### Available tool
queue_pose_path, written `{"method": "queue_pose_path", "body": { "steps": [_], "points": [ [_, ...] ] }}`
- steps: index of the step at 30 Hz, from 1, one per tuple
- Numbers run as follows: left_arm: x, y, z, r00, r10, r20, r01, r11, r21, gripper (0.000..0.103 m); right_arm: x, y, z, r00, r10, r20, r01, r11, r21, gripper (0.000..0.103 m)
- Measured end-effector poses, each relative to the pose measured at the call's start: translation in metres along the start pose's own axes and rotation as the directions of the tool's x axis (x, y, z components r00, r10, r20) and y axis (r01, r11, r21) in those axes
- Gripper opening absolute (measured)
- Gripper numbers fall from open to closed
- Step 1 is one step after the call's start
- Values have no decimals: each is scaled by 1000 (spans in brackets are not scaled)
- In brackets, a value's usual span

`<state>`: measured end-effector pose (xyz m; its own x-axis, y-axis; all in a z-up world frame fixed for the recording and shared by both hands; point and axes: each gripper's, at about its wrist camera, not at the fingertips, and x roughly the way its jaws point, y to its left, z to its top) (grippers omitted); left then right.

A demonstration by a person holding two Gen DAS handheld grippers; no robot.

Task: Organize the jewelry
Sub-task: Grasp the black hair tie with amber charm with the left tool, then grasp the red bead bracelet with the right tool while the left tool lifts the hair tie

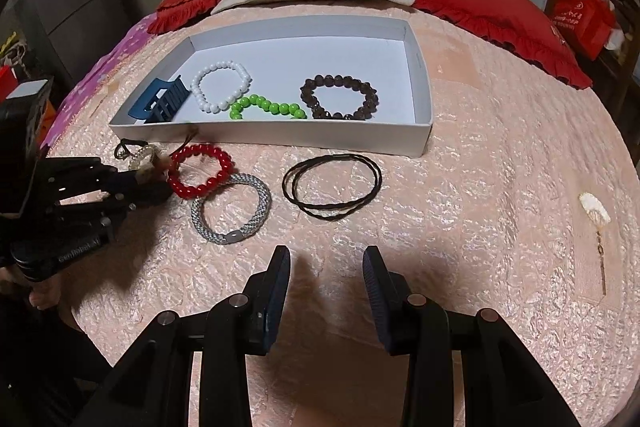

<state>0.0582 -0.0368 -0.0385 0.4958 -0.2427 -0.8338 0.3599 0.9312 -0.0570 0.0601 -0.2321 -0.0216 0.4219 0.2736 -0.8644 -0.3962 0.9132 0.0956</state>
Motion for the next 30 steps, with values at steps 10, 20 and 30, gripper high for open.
{"method": "queue_pose_path", "body": {
  "steps": [10, 20, 30],
  "points": [
    [-34, 1, 8, 996, -32, 89, 35, 999, -29, 5, 0, -10, 2, 1000, 7, 5, -8, 999, 31, 36],
    [-51, 23, 16, 991, 27, 133, -9, 990, -137, 5, -3, 12, 17, 988, 112, 103, -114, 993, 23, 38],
    [-62, 42, 9, 993, 45, 112, -19, 974, -226, 5, 41, 56, 52, 982, 166, 90, -161, 985, -64, 24]
  ]
}}
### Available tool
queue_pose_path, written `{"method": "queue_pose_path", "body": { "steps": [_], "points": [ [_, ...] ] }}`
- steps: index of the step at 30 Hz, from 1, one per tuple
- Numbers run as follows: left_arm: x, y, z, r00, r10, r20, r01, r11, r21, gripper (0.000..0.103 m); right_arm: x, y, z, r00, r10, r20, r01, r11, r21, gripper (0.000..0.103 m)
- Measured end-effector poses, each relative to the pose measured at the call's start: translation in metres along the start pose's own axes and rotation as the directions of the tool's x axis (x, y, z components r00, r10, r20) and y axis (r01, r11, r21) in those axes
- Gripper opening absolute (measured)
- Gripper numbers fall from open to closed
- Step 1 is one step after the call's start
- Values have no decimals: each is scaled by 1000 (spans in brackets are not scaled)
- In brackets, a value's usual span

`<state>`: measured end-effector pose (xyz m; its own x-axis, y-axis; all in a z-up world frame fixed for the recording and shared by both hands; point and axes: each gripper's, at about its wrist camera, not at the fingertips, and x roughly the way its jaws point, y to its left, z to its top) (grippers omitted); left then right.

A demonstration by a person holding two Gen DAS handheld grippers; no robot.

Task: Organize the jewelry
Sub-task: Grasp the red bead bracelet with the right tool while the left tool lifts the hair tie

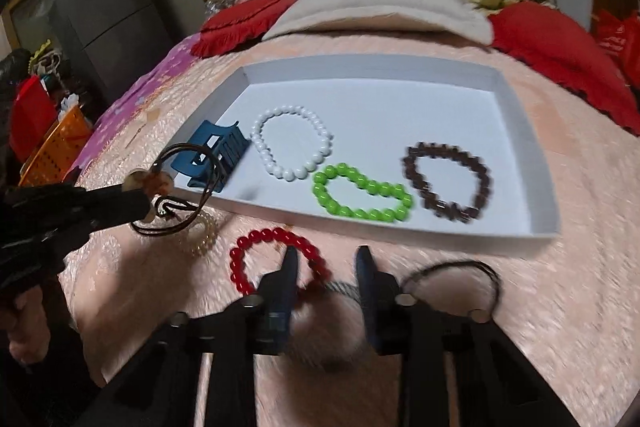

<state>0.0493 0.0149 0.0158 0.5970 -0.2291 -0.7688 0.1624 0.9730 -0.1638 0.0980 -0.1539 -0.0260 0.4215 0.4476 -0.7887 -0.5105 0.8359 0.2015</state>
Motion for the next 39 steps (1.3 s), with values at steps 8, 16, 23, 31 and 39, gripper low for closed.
{"method": "queue_pose_path", "body": {
  "steps": [8, 16, 23, 31, 39],
  "points": [
    [-1, -3, -1, 1000, -13, -7, 13, 1000, 12, 5, 24, 23, -4, 994, -77, -80, 66, 988, -141, 23],
    [2, -4, 1, 1000, -8, -9, 8, 1000, 8, 5, 17, 19, -8, 991, -116, -72, 105, 985, -134, 8],
    [3, -1, 4, 1000, -11, -1, 11, 1000, -11, 5, -25, 20, -9, 995, -94, 23, 95, 992, -82, 8],
    [2, -8, 6, 1000, -23, 9, 23, 1000, -6, 5, -65, 18, -5, 989, -83, 119, 83, 997, 2, 8],
    [-4, -8, 11, 998, -43, 50, 45, 998, -36, 5, -73, 0, -4, 979, -160, 126, 150, 985, 83, 8]
  ]
}}
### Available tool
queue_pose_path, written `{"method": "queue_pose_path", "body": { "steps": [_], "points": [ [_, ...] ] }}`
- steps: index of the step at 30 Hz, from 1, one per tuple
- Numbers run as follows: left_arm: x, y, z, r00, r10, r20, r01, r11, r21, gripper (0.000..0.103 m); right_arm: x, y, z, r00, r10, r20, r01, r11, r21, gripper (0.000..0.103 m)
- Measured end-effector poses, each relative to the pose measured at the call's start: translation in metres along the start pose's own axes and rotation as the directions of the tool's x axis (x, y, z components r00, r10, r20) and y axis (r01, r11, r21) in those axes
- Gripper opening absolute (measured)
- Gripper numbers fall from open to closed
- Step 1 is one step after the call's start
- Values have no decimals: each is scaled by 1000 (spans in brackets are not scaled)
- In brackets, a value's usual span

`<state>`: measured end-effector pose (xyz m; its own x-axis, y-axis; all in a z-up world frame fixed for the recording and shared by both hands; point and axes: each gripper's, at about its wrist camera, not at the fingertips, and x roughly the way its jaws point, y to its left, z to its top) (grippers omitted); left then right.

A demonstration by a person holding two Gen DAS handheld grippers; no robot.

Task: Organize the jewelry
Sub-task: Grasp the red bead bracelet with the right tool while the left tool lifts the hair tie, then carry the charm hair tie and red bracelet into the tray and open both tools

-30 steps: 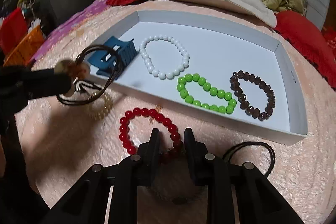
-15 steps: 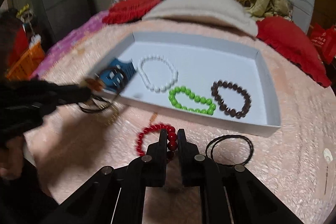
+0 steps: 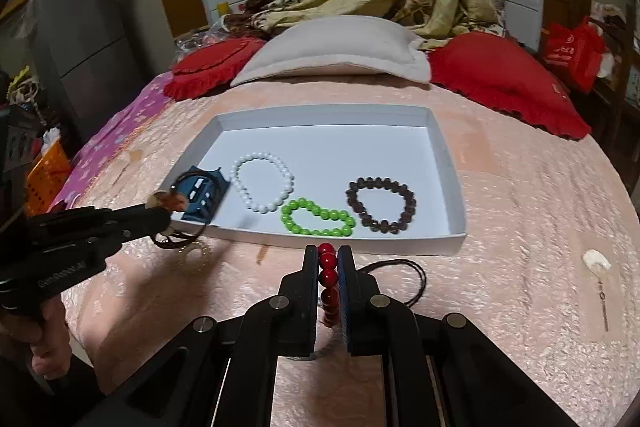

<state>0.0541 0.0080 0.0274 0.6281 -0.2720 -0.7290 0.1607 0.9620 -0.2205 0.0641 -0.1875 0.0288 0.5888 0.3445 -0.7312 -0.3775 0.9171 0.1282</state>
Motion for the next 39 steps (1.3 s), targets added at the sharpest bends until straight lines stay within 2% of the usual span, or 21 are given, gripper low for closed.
{"method": "queue_pose_path", "body": {
  "steps": [23, 29, 36, 39],
  "points": [
    [7, -1, 1, 999, 41, -15, -41, 999, -14, 5, -1, -6, -1, 1000, -6, 8, 6, 1000, 13, 8],
    [7, 2, 2, 999, 52, -14, -53, 998, -25, 5, -6, -5, 1, 999, -9, 45, 9, 1000, 13, 8],
    [9, 12, 3, 994, 106, -21, -107, 993, -53, 5, -10, -5, 5, 997, -10, 75, 8, 1000, 23, 8],
    [7, 15, 8, 995, 95, -14, -96, 993, -64, 5, -13, -8, 9, 996, 7, 89, -11, 999, 42, 8]
  ]
}}
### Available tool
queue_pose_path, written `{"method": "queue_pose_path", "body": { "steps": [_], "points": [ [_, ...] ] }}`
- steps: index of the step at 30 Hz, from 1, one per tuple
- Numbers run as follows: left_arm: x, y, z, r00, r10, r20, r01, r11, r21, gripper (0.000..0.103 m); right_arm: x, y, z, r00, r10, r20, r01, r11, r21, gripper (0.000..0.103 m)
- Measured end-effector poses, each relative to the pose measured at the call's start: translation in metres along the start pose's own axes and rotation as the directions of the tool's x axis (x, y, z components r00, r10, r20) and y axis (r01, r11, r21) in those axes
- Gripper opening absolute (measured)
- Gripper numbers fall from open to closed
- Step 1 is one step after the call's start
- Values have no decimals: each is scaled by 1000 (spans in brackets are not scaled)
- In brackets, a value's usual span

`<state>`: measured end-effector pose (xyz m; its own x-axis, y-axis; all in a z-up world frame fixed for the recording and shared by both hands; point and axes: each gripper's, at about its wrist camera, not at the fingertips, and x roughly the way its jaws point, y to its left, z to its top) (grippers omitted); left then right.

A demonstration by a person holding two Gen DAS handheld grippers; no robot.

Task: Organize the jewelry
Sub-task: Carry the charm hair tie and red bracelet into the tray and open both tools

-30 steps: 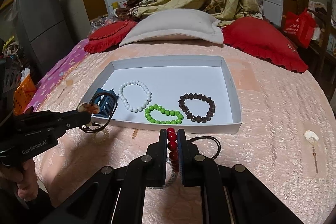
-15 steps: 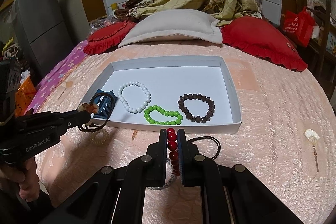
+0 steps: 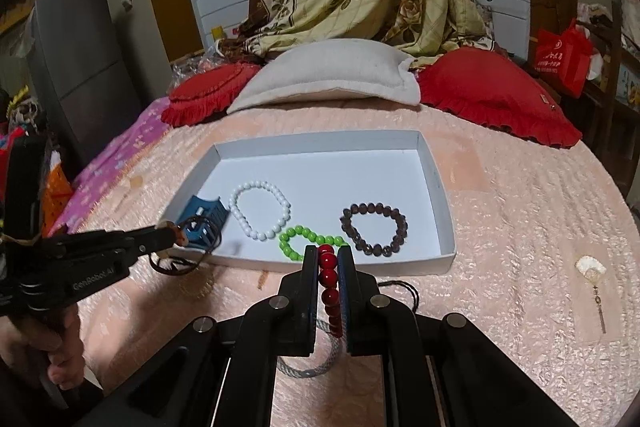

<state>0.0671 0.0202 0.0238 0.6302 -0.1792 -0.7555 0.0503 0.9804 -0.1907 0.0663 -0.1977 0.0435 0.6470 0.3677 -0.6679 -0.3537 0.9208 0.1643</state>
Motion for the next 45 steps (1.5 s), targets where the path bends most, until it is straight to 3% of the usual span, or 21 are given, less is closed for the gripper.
{"method": "queue_pose_path", "body": {
  "steps": [8, 21, 29, 36, 42, 45],
  "points": [
    [3, 6, 23, 998, -61, 27, 62, 997, -49, 5, 4, -7, 30, 998, 54, 20, -55, 996, 69, 8],
    [41, 0, 70, 997, -14, 70, 18, 998, -66, 5, 72, -27, 64, 1000, 18, -11, -17, 990, 141, 8],
    [93, 29, 111, 999, -44, 23, 48, 981, -188, 5, 114, -25, 78, 987, 158, -7, -153, 969, 194, 8],
    [120, 54, 100, 994, 91, -57, -101, 972, -211, 5, 157, -62, 70, 989, 103, -102, -64, 943, 326, 8],
    [121, 62, 92, 985, 155, -73, -167, 964, -205, 6, 159, -70, 67, 990, 78, -120, -34, 943, 331, 9],
    [119, 60, 90, 983, 167, -74, -178, 965, -192, 9, 159, -73, 65, 990, 67, -123, -24, 947, 321, 19]
  ]
}}
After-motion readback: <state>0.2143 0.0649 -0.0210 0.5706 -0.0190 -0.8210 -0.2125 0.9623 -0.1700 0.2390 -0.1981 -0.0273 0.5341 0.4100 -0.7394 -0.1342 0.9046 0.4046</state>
